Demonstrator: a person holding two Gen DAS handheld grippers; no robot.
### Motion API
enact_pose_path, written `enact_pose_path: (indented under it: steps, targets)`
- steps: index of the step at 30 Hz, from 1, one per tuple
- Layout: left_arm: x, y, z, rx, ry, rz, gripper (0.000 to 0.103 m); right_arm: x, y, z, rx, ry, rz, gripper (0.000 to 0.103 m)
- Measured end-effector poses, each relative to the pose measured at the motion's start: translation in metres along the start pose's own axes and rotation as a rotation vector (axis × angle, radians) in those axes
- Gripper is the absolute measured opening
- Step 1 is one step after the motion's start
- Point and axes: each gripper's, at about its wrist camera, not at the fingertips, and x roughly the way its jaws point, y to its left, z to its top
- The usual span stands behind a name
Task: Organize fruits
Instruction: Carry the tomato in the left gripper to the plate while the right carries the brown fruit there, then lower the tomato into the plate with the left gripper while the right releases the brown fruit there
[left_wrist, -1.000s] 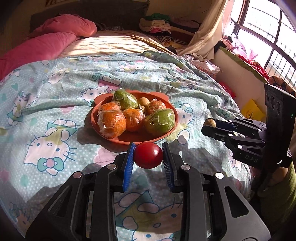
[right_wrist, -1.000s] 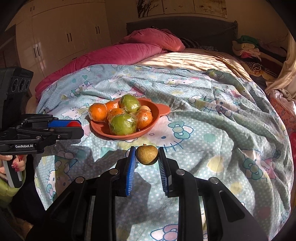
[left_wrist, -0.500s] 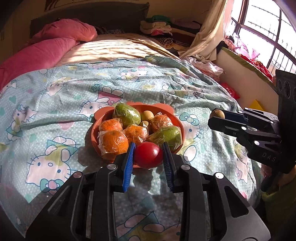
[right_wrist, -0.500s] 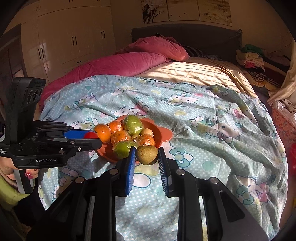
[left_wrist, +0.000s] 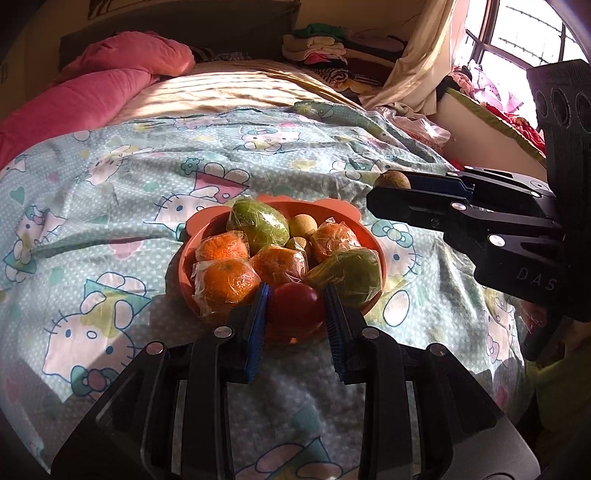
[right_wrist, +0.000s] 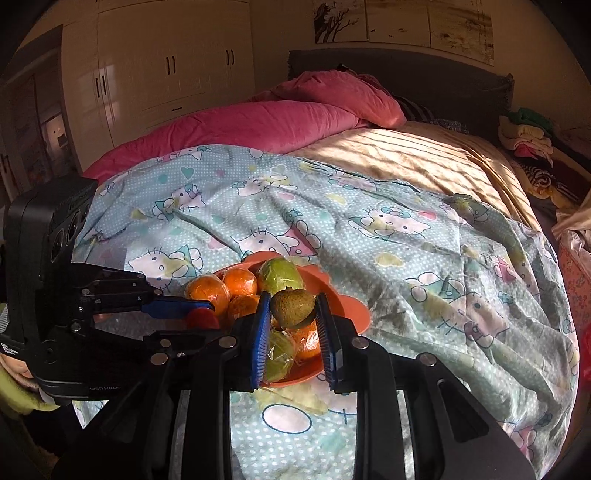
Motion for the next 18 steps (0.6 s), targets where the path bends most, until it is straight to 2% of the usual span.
enact_pose_path:
  steps: [18]
  targets:
    - [0.015, 0.005, -0.004, -0.012, 0.032, 0.009, 0.022, 0.039, 0.000, 0.010, -0.033, 0.074, 0.063, 0.023]
